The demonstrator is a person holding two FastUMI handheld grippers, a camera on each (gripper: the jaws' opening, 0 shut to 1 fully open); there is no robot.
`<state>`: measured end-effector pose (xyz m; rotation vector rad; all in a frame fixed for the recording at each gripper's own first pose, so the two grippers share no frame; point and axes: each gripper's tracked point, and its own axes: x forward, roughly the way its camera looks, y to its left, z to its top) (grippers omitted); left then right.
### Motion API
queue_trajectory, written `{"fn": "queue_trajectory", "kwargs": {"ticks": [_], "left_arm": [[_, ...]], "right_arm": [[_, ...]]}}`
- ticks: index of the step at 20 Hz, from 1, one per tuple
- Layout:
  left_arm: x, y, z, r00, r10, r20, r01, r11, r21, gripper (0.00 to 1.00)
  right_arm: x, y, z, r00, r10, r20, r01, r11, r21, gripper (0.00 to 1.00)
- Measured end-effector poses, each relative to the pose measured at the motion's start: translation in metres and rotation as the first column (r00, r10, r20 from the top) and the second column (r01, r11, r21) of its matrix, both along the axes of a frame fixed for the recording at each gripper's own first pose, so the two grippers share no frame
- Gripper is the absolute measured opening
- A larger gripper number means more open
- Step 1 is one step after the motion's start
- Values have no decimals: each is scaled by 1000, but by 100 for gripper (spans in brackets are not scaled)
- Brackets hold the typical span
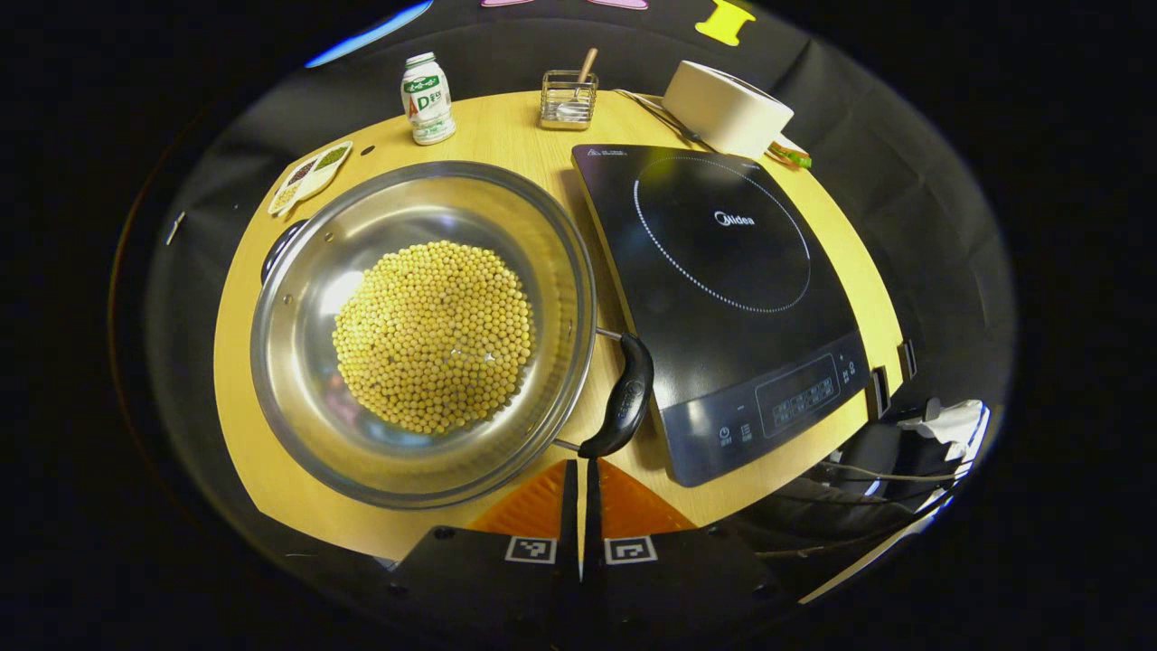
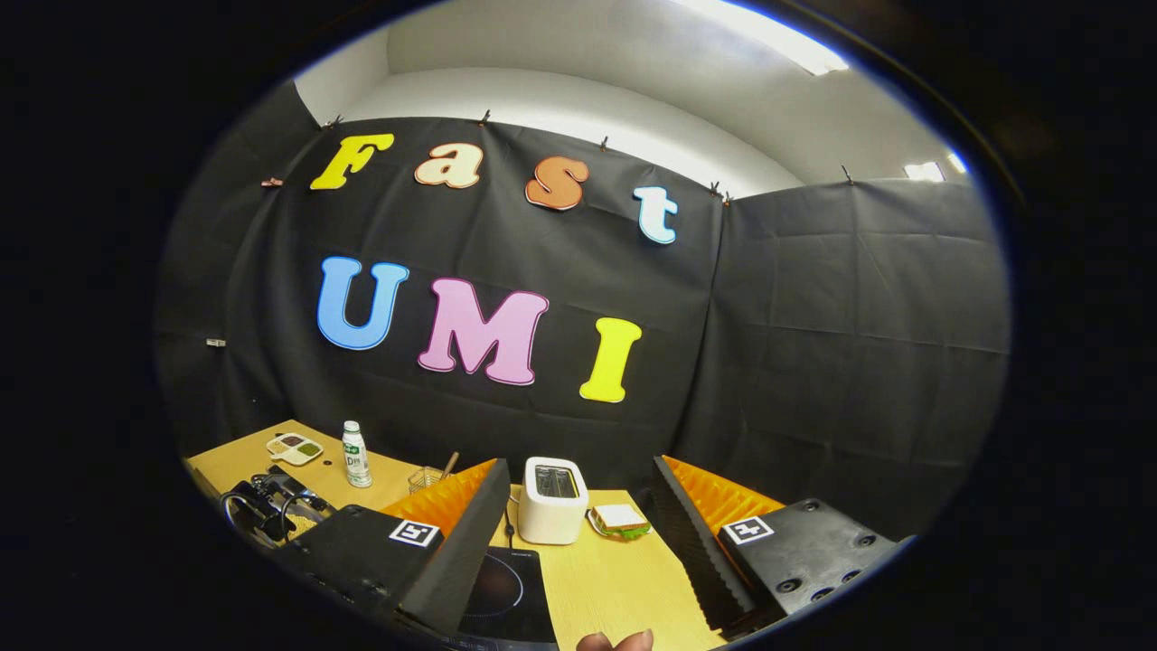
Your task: First push the handle of the pot to place it horizontally, then grasp the pot with both hands and set it on the induction cooktop.
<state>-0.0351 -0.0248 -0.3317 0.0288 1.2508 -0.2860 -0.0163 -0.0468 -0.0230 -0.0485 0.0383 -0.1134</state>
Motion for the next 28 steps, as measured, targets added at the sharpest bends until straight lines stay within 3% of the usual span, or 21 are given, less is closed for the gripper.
{"fn": "queue_trajectory", "kwargs": {"ticks": [20, 24, 28], "left_arm": [[118, -33, -2, 993, 83, 82, -85, 996, 17, 5], [123, -34, -2, 992, 93, 91, -94, 996, 6, 5], [111, -37, 9, 986, 126, 111, -119, 991, -66, 6]], "right_arm": [[27, -26, -24, 997, -50, -63, 48, 998, -26, 98], [27, -26, -27, 996, -58, -73, 56, 998, -31, 98], [33, -19, -32, 995, -44, -89, 41, 999, -34, 98]]}}
